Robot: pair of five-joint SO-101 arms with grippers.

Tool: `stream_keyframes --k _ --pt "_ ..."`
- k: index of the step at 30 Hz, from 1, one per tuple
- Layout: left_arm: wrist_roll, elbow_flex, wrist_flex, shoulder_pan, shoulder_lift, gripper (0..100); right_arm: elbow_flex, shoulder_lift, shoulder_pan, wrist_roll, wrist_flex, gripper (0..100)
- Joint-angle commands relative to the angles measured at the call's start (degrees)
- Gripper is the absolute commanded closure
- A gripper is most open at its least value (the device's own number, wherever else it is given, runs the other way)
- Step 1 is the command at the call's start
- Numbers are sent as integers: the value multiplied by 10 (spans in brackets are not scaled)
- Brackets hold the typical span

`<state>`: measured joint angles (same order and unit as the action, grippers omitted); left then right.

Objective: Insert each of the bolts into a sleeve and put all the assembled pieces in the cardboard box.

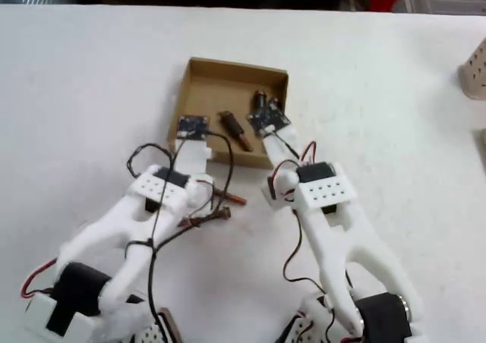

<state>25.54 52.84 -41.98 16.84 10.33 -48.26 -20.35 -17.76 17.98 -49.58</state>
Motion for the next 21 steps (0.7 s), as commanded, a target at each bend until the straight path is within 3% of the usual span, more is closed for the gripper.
stream_keyframes --k 1,5,10,13,17,21 --pt "30 -15 24 -7 2 976 4 -23 5 -2 8 981" --pt "44 -10 19 1 44 976 4 -23 5 -2 8 981" --pt "50 58 9 62 228 972 4 -23 5 -2 8 981" --pt "62 100 35 65 298 926 4 -23 5 -2 7 981" --pt "91 104 31 67 281 814 4 -23 5 -2 7 981" --pt "114 72 26 68 221 819 4 -23 5 -2 7 981"
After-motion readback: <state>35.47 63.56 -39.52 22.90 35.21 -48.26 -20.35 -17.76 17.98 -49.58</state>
